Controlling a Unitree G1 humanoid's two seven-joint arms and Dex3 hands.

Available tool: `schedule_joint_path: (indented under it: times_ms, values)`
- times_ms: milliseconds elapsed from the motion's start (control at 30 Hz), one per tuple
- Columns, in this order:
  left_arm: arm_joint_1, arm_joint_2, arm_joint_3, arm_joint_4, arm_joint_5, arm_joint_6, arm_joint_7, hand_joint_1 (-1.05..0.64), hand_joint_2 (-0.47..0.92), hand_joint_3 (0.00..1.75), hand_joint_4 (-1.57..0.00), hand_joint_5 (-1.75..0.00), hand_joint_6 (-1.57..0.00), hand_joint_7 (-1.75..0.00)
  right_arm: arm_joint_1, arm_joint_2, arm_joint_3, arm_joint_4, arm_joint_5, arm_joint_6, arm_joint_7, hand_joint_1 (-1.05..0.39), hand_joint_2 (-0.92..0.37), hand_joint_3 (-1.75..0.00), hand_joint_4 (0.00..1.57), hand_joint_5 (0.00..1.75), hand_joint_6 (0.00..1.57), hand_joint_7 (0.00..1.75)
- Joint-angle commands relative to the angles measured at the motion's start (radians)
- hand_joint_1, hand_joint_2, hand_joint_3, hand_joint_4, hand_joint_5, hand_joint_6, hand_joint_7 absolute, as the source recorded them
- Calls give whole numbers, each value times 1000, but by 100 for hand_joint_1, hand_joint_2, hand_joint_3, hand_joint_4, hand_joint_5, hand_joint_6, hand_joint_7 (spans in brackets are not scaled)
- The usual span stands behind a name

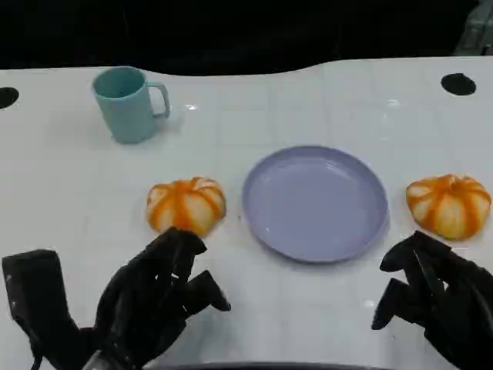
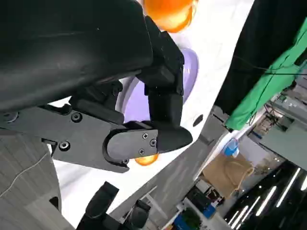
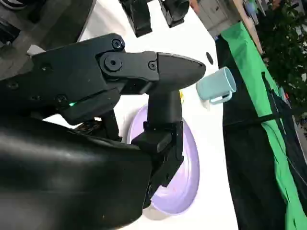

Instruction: Grasp the bread from the table and place it into the plate.

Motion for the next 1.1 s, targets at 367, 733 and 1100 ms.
schedule_joint_path:
  times_ms: [367,733,1100]
  values:
    - [2,15,1,-4,13,-7,8,-53,92,49,-78,-175,-51,-175,2,-10,-5,1,1,-15,7,-44,-92,-47,64,175,50,162]
    - [-5,38,-15,3,48,-46,-26,-56,92,49,-75,-175,-47,-175,3,-6,-3,-3,3,-10,4,-44,-92,-45,63,175,50,161]
    - [-70,177,-142,46,409,-367,-53,-51,92,13,-42,-119,-48,-68,-3,2,-3,4,4,-13,-2,-44,-92,-44,62,175,50,160]
